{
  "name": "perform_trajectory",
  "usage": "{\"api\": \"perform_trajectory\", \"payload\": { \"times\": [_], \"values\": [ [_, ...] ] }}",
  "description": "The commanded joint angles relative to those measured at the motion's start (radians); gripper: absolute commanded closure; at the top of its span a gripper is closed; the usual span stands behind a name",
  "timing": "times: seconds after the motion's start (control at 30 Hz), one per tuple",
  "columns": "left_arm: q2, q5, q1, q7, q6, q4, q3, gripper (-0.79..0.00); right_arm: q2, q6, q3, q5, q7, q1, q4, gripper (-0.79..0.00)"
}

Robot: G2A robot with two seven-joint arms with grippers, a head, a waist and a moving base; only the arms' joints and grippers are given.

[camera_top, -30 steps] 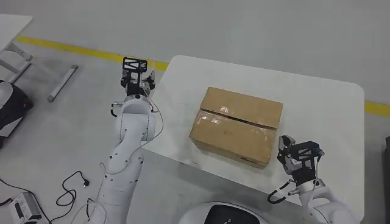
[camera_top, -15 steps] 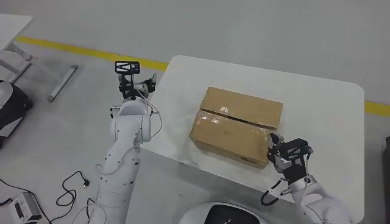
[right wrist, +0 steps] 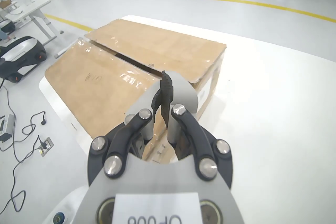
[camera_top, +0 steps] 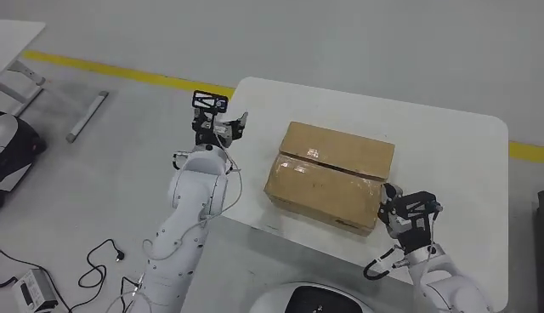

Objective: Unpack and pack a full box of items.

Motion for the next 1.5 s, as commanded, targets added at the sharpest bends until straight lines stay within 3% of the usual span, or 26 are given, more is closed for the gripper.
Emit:
{"api": "perform_trajectory", "payload": {
  "times": [0.0,0.33,0.53,0.67,0.97,1.27,1.3,1.33,1.37,1.43,1.47],
  "values": [
    [-0.003,-0.002,-0.006,0.0,-0.049,-0.007,0.075,-0.785,0.005,0.006,0.04,0.005,-0.009,-0.027,-0.037,0.0],
    [-0.036,0.064,-0.151,-0.003,-0.182,0.147,0.432,-0.785,0.025,0.013,0.259,0.077,-0.027,-0.167,-0.157,0.0],
    [-0.056,0.13,-0.233,-0.051,-0.219,0.248,0.55,-0.785,0.028,0.023,0.314,0.11,-0.042,-0.221,-0.172,0.0],
    [-0.064,0.176,-0.265,-0.086,-0.242,0.292,0.584,-0.785,0.028,0.025,0.323,0.119,-0.051,-0.241,-0.181,0.0],
    [-0.067,0.218,-0.295,-0.166,-0.327,0.308,0.579,-0.785,0.028,0.039,0.328,0.122,-0.05,-0.253,-0.197,0.0],
    [-0.068,0.367,-0.319,-0.073,-0.326,0.359,0.596,-0.785,0.027,0.046,0.327,0.125,-0.051,-0.252,-0.202,0.0],
    [-0.068,0.379,-0.32,-0.053,-0.329,0.364,0.598,-0.68,0.027,0.046,0.327,0.125,-0.051,-0.253,-0.202,0.0],
    [-0.068,0.393,-0.321,-0.035,-0.327,0.37,0.599,-0.425,0.027,0.047,0.328,0.125,-0.053,-0.254,-0.202,0.0],
    [-0.068,0.402,-0.319,-0.025,-0.329,0.376,0.6,-0.357,0.027,0.047,0.327,0.128,-0.053,-0.255,-0.202,0.0],
    [-0.068,0.414,-0.315,-0.016,-0.346,0.382,0.602,-0.348,0.026,0.049,0.327,0.131,-0.055,-0.257,-0.202,0.0],
    [-0.068,0.415,-0.313,-0.015,-0.348,0.38,0.6,-0.271,0.026,0.049,0.327,0.131,-0.056,-0.257,-0.202,0.0]
  ]
}}
